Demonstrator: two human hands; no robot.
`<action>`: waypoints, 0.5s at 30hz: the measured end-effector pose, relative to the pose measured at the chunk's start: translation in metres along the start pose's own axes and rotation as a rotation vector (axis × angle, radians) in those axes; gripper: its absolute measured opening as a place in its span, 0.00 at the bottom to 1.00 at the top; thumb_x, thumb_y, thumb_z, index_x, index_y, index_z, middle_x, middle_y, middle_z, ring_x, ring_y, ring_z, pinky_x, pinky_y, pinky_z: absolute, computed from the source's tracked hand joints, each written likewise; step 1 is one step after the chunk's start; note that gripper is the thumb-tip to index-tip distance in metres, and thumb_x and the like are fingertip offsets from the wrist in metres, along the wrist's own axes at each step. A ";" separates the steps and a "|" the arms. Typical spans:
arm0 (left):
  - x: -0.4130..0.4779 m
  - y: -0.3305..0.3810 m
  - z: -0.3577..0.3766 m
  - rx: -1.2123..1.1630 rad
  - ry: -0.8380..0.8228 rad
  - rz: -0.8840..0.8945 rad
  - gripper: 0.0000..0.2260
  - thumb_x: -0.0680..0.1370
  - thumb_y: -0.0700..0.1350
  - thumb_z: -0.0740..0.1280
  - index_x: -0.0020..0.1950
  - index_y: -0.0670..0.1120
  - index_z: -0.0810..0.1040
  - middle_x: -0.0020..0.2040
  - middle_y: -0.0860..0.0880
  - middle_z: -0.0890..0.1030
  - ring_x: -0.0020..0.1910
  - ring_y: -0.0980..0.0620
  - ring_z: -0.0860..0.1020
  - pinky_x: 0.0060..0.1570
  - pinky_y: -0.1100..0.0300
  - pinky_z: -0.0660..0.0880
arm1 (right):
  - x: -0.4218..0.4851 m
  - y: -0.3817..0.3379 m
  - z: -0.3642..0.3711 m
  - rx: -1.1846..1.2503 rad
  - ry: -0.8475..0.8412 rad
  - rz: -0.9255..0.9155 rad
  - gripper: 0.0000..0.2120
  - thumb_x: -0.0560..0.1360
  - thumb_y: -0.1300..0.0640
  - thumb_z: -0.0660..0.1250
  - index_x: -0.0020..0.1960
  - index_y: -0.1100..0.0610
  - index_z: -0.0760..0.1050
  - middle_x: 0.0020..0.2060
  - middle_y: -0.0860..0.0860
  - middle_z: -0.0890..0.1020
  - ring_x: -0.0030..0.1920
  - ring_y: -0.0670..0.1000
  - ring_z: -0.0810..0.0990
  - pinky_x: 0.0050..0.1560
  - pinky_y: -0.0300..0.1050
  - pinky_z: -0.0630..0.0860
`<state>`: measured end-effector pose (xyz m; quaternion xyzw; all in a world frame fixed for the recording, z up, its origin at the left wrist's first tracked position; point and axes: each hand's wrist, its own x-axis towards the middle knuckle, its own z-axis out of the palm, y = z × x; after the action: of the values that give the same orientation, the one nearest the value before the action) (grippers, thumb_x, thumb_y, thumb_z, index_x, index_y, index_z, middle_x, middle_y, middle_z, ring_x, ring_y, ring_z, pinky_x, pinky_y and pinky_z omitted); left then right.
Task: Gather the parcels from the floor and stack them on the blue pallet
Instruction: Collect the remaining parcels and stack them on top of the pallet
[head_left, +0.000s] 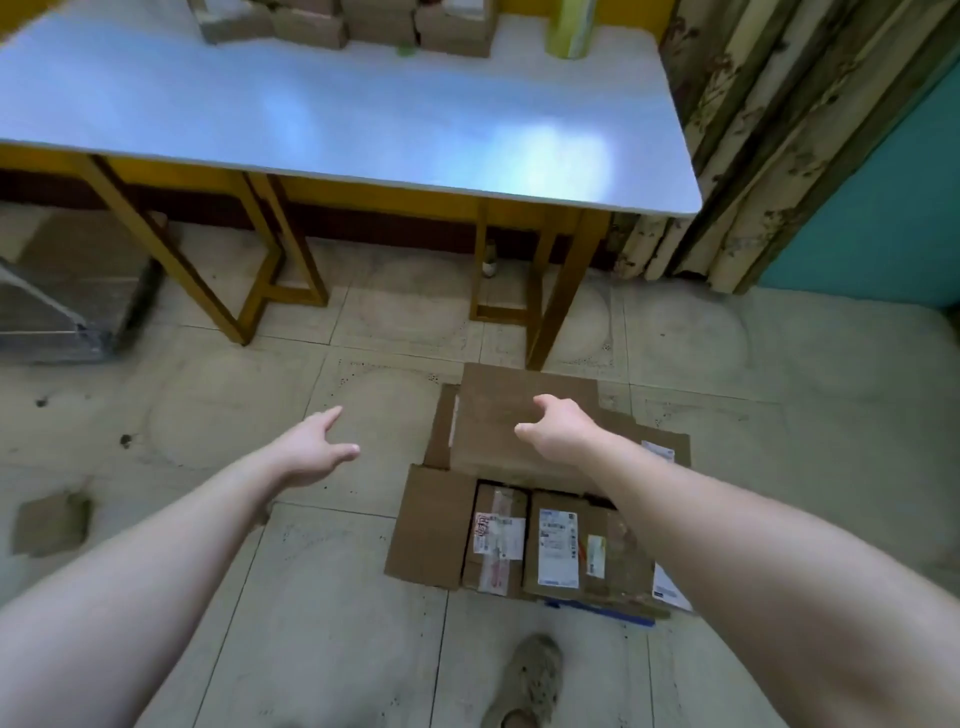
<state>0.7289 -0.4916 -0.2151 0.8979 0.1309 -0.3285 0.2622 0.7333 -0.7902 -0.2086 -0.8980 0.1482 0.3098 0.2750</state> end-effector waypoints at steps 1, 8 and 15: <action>-0.016 -0.009 -0.016 -0.023 0.020 -0.009 0.33 0.77 0.51 0.67 0.77 0.49 0.54 0.77 0.46 0.57 0.75 0.47 0.57 0.72 0.52 0.55 | -0.016 -0.016 -0.004 -0.015 0.000 -0.024 0.29 0.78 0.48 0.61 0.76 0.52 0.56 0.73 0.55 0.64 0.60 0.55 0.75 0.51 0.44 0.72; -0.129 -0.135 -0.122 -0.147 0.133 -0.090 0.32 0.76 0.52 0.67 0.76 0.52 0.55 0.76 0.45 0.59 0.73 0.44 0.61 0.69 0.48 0.60 | -0.123 -0.158 0.038 -0.129 -0.037 -0.177 0.28 0.79 0.48 0.61 0.76 0.55 0.58 0.70 0.56 0.69 0.61 0.55 0.76 0.59 0.47 0.74; -0.245 -0.303 -0.209 -0.247 0.292 -0.198 0.32 0.77 0.50 0.67 0.77 0.47 0.56 0.76 0.45 0.60 0.73 0.45 0.61 0.68 0.56 0.59 | -0.218 -0.306 0.141 -0.249 -0.111 -0.400 0.28 0.79 0.48 0.62 0.75 0.55 0.60 0.69 0.55 0.69 0.64 0.54 0.73 0.54 0.42 0.70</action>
<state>0.5308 -0.1397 -0.0351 0.8797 0.2943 -0.2006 0.3151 0.6329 -0.4404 -0.0393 -0.9182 -0.0873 0.3137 0.2256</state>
